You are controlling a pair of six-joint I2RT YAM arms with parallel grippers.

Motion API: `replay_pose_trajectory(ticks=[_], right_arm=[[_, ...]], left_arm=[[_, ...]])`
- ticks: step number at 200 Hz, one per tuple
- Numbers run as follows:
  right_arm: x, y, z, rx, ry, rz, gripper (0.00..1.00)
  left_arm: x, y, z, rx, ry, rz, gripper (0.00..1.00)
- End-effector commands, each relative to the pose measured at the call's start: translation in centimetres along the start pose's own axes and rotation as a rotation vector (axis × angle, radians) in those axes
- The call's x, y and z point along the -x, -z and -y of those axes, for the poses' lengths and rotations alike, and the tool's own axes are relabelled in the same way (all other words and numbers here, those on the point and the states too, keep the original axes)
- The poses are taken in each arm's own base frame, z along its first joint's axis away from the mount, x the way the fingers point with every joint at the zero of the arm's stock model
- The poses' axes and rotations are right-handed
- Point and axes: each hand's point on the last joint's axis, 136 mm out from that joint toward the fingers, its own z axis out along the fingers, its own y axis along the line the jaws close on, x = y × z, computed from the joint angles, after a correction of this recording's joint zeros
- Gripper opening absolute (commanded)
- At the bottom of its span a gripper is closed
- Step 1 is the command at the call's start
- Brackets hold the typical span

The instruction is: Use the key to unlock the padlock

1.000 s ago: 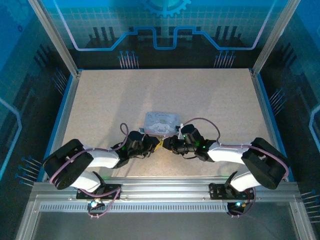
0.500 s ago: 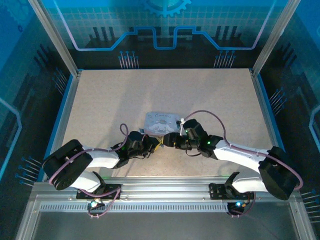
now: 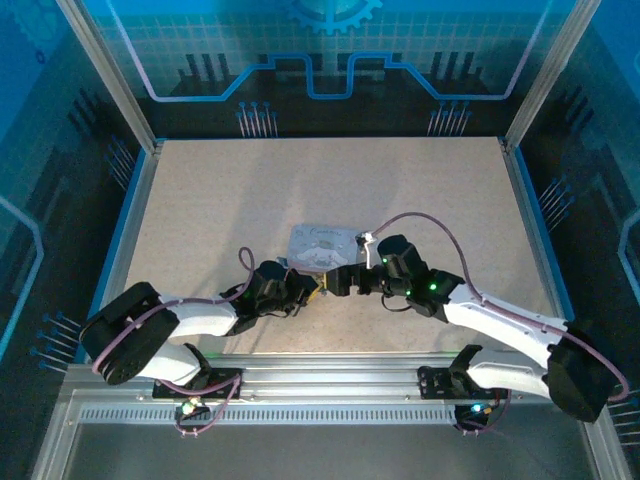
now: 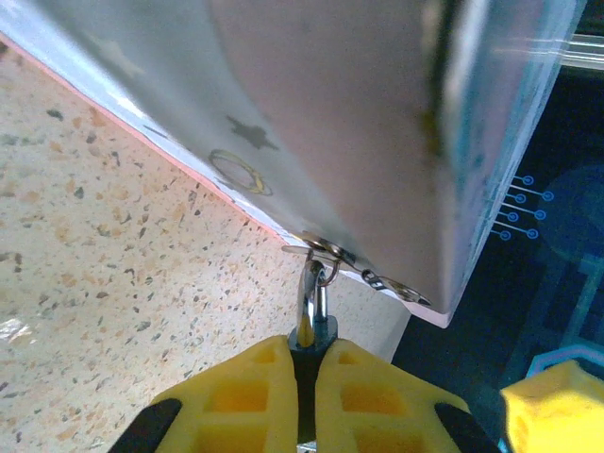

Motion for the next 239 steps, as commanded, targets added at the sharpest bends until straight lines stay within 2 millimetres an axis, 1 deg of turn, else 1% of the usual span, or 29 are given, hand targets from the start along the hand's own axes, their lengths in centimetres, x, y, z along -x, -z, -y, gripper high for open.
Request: replay_pose_trajectory(ticks=[1,28,52,59,65,100,138,146,163,176,219,239], right_arm=[[1.5,1.5,0.4,-0.061,0.176,0.052,1.0],[1.8,2.5,0.1,-0.069,0.386,0.112,1.0],[1.7,3.2,-0.3,-0.066,0.548,0.142,1.0],[1.6,3.2,-0.4,-0.065,0.583,0.144,1.0],[1.4,3.3,-0.5,-0.065,0.624,0.14,1.0],[0.0,2.8,-1.6,-0.05,0.864,0.095,1.0],[-2.4,1.1,-2.0,-0.101,1.174,-0.012,1.0],[-3.1,0.4,-1.8,-0.122,1.232,-0.046,1.0],[-4.0,-0.7,-1.6,-0.167,1.338,-0.087,1.0],[-4.3,-1.6,-1.4,-0.187,1.355,-0.101,1.0],[-6.1,-4.2,-1.7,-0.149,1.375,-0.145,1.0],[-6.3,-5.2,-1.7,-0.153,1.367,-0.155,0.99]], left_arm=[[-0.1,0.3,0.3,0.022,0.014,-0.006,0.04],[-0.1,0.6,0.2,0.035,0.031,-0.001,0.04],[-0.1,0.9,0.0,0.05,0.058,0.006,0.05],[0.0,1.0,-0.1,0.059,0.071,0.009,0.08],[0.1,1.0,-0.3,0.066,0.081,0.011,0.09],[0.2,1.3,-0.3,0.071,0.128,0.009,0.09],[-0.1,1.4,0.4,0.068,0.145,-0.005,0.07],[-0.1,1.4,0.5,0.066,0.148,-0.009,0.06],[-0.1,1.4,0.6,0.062,0.163,-0.009,0.05],[-0.1,1.6,0.7,0.058,0.171,-0.01,0.04],[0.2,2.2,0.7,0.048,0.187,0.007,0.02],[0.3,2.4,0.6,0.05,0.187,0.012,0.02]])
